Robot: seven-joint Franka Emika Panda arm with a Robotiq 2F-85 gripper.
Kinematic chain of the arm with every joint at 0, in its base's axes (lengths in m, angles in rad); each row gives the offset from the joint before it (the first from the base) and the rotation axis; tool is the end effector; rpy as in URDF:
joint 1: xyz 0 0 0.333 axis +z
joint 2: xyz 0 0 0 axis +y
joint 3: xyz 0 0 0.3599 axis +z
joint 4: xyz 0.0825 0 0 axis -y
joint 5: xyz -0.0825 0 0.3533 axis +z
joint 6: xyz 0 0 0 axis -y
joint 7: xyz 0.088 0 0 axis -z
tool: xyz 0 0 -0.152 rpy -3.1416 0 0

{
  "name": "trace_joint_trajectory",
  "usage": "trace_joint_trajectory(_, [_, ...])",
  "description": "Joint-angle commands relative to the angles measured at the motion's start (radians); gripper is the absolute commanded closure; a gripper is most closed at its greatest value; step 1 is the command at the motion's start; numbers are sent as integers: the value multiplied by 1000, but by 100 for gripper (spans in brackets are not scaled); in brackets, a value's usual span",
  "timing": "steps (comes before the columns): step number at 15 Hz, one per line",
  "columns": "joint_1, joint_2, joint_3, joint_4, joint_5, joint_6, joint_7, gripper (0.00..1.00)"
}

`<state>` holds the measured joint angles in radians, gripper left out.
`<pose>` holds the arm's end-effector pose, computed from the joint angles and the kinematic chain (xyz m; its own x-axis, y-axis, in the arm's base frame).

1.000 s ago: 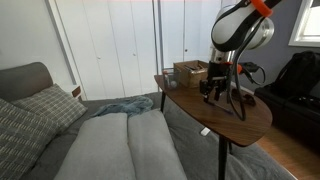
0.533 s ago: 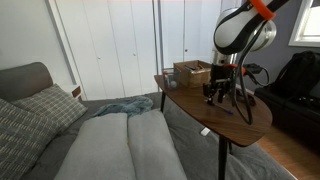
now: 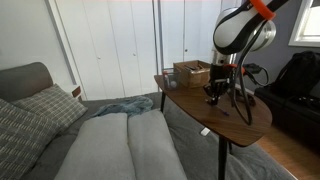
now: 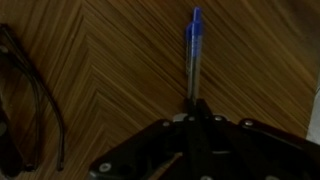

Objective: Put the pen in the box

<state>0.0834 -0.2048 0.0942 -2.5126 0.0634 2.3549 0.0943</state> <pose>0.4127 0.0770 0.3777 0.9984 0.0373 0.0432 0.0387 -0.9987 -0.0320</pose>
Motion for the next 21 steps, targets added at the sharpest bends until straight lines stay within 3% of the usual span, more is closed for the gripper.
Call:
trace_joint_trajectory(1, [-1,-8,8,-14,-22,1,22,83])
trace_joint_trajectory(2, [-3,-9,8,-15,-26,1,23,72])
trace_joint_trajectory(3, [-4,-8,8,-16,-31,0,24,71])
trace_joint_trajectory(11, [1,1,9,-22,-23,10,23,16])
trace_joint_trajectory(12, [1,2,10,-24,-23,11,23,31])
trace_joint_trajectory(13, [2,4,11,-26,-22,12,23,56])
trace_joint_trajectory(15, [2,8,14,-32,-25,15,25,58])
trace_joint_trajectory(21, [-8,-15,7,-42,-34,26,34,98])
